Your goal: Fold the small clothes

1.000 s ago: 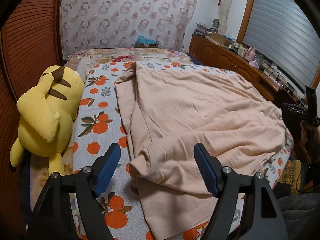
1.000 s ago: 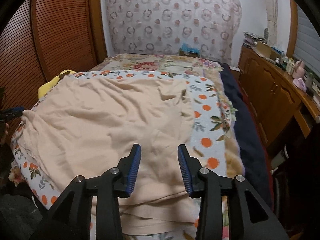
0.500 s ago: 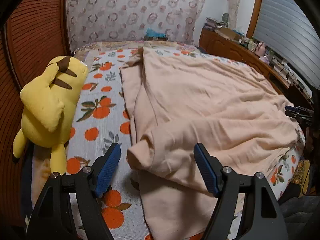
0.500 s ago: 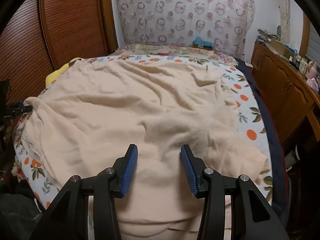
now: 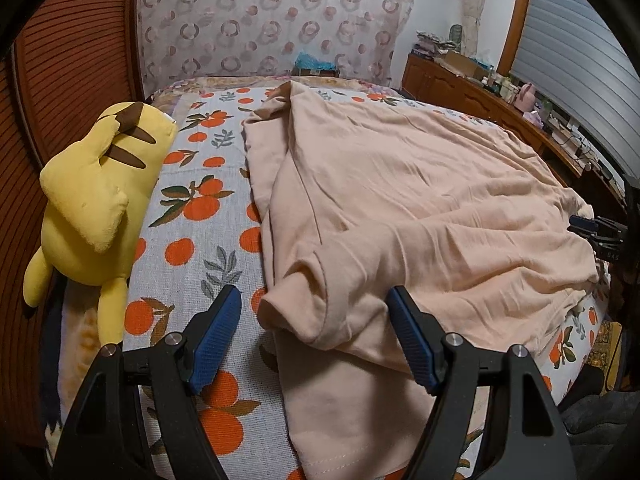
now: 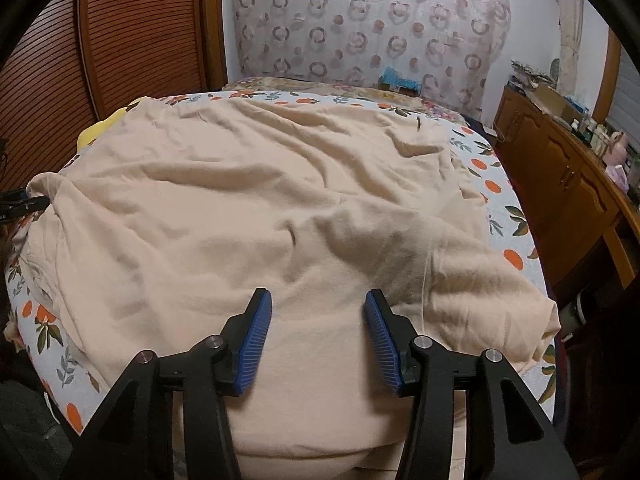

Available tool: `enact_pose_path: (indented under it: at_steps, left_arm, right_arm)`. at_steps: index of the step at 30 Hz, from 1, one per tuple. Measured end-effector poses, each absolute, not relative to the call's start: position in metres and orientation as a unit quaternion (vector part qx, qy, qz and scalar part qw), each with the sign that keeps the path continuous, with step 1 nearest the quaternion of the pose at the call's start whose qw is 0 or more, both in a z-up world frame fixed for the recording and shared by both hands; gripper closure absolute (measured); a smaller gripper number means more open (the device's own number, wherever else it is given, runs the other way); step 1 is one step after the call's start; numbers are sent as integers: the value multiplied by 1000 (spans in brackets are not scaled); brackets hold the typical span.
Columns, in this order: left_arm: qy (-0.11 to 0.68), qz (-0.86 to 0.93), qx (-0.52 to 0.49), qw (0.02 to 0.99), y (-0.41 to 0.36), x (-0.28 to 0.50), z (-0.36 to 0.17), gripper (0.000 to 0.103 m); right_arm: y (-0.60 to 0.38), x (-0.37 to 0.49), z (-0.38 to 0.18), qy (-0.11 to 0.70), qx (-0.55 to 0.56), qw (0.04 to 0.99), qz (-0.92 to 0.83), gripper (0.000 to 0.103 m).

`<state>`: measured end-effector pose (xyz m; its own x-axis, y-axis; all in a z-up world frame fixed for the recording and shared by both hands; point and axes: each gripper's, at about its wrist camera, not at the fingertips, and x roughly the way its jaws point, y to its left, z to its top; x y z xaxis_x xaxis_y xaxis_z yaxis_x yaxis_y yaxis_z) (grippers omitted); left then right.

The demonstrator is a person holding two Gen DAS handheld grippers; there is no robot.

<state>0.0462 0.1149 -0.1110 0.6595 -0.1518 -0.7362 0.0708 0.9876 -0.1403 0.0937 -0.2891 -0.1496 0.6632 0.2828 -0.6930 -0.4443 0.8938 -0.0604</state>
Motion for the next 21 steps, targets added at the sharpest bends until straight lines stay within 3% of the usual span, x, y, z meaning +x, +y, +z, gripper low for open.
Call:
enact_pose_path:
  at_steps: [3,4,5,6,8,9,10,21]
  left_arm:
    - [407,-60,-47,910,114,45,-111,27]
    - [406,-63,-43,911,113,44,-111,31]
    - [403,-70,-40,912,112,43,-111,39]
    - [400,-75,-37,913,111,42,-111,54]
    - [401,-72,-36,912,113,43,-110,69]
    - [401,-75,-41,912,115,43,-109,84]
    - [404,-87,-58,909,119,44,-109,90]
    - [338,-137,-60,929,95,52,-53,94]
  right_arm:
    - [-290,92,-151,360,-106,903,209,43]
    - [-291,91,-152,360,-106,902,213,40]
    - [-290,91,-153,360,-110,901,213,39]
    - [-287,90,-153,360,-115,901,211,37]
    - [-286,90,-153,361,-115,902,209,36]
    - [-287,91,-153,361,-113,902,209,36]
    - [-287,91,-153,361,-113,902,210,36]
    - [-287,88,-153,359,-113,902,211,36]
